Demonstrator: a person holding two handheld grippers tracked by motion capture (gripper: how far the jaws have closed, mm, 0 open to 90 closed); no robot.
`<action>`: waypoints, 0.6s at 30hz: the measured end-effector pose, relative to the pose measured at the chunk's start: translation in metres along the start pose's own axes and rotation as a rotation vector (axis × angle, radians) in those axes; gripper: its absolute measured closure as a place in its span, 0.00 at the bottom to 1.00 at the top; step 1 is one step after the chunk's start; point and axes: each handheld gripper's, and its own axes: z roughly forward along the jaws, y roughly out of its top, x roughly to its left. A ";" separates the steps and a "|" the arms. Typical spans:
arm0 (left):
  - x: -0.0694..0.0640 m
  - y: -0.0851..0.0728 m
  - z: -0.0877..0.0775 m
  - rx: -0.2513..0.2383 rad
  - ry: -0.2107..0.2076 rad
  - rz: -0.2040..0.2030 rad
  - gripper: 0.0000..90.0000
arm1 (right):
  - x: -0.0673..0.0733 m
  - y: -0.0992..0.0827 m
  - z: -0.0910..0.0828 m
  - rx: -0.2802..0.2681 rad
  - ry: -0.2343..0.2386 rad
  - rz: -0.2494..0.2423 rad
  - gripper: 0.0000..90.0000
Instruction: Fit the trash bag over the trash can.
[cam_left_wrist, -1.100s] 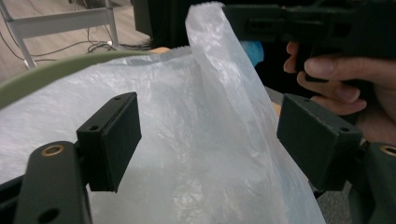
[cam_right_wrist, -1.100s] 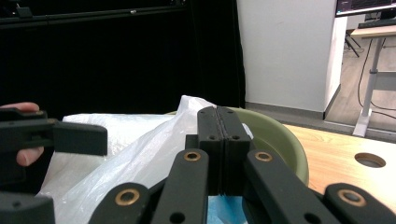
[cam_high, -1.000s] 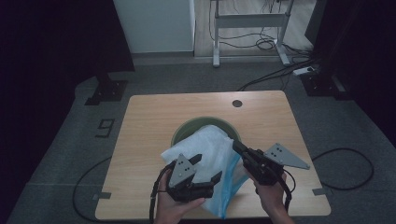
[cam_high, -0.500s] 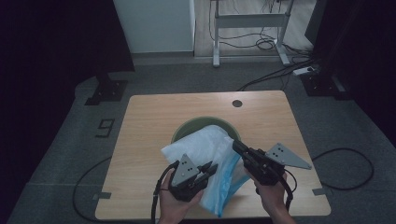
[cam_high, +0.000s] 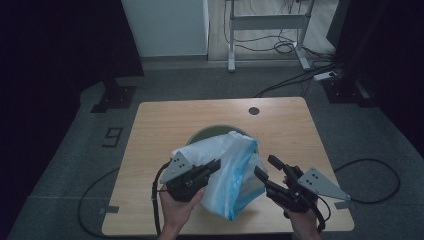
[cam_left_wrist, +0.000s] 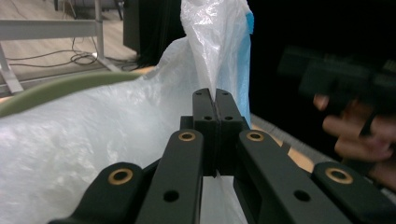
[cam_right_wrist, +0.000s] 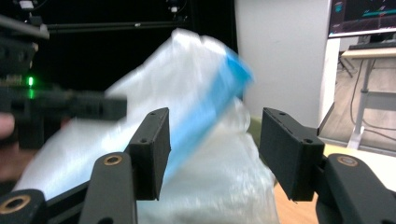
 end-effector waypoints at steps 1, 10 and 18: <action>0.002 0.001 -0.002 -0.008 -0.003 -0.007 1.00 | 0.000 -0.002 0.000 0.007 0.004 0.004 0.47; 0.011 0.003 -0.010 -0.052 -0.035 -0.043 1.00 | 0.009 -0.011 0.014 0.059 0.071 -0.003 0.46; 0.015 0.001 -0.014 -0.088 -0.005 -0.053 1.00 | 0.027 -0.013 0.024 0.074 0.135 -0.001 0.47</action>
